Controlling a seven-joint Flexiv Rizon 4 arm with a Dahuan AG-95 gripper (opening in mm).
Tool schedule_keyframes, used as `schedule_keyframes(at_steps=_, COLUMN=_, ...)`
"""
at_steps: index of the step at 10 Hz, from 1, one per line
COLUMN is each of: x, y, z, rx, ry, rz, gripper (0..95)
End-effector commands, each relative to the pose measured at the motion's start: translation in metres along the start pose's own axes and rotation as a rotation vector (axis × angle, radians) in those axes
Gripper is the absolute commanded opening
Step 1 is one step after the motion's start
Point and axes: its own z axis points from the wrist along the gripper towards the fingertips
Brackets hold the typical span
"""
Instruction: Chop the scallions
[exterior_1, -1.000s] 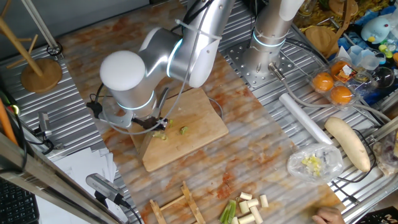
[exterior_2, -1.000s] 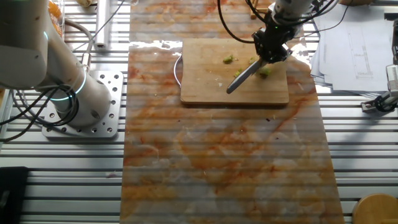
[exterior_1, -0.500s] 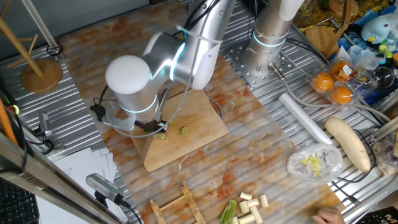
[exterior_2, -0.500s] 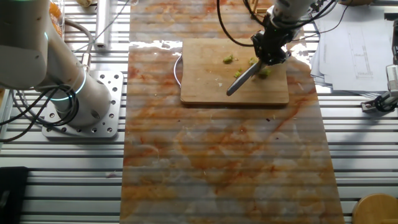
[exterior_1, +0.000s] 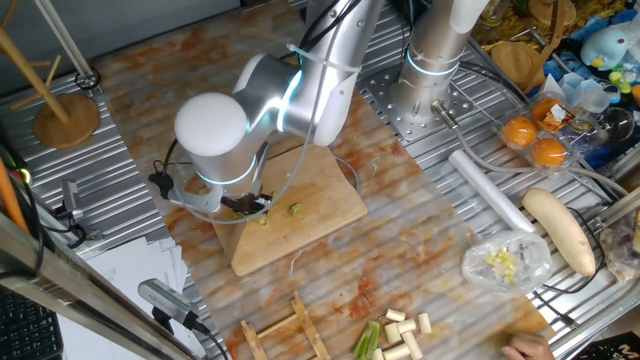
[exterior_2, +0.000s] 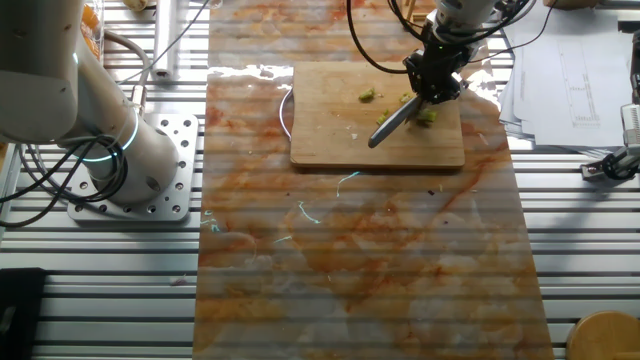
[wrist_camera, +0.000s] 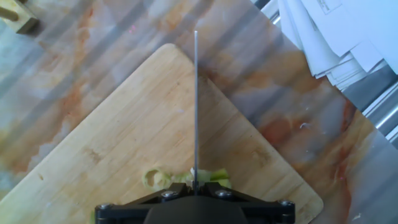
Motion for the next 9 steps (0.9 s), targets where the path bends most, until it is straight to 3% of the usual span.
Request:
schedule_keyframes(at_steps=1, x=0.008, y=0.0, z=0.026, rx=0.001, ry=0.001, rz=-0.013, gripper=0.0)
schedule_keyframes(at_steps=4, x=0.009, y=0.002, z=0.013, rx=-0.002, ry=0.007, rz=0.001, gripper=0.0)
schedule_keyframes(at_steps=6, x=0.011, y=0.005, z=-0.005, rx=0.0, ry=0.021, rz=-0.008, gripper=0.0)
schedule_keyframes(at_steps=9, x=0.018, y=0.003, z=-0.016, rx=-0.003, ry=-0.01, rz=0.004, gripper=0.0)
